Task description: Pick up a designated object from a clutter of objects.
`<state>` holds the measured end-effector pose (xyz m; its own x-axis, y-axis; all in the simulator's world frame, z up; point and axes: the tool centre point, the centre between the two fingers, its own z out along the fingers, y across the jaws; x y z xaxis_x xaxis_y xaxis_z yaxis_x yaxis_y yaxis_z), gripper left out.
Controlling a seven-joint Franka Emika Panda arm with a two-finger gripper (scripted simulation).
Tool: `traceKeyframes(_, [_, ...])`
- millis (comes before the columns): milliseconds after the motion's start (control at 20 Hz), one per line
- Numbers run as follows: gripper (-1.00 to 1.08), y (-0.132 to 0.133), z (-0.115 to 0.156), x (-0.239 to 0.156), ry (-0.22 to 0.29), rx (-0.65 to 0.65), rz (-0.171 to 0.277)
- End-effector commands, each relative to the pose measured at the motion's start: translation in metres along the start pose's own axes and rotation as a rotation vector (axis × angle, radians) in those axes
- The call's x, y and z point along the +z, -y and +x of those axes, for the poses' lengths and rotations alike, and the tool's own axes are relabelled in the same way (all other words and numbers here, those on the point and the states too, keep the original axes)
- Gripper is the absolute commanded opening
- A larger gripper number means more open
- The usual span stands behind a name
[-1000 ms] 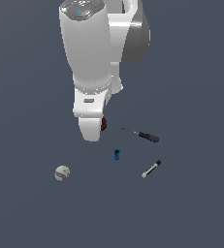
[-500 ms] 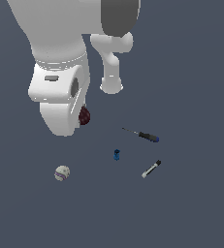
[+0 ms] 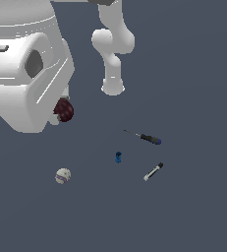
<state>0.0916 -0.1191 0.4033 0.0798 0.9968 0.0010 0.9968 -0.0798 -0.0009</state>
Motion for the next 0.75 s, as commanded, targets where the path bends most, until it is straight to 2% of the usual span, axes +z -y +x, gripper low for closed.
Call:
traceKeyframes(0, [-1.00, -0.005, -0.005, -0.010, 0.000, 0.000, 0.000])
traceKeyframes(700, [-1.00, -0.016, -0.016, -0.029, 0.001, 0.000, -0.001])
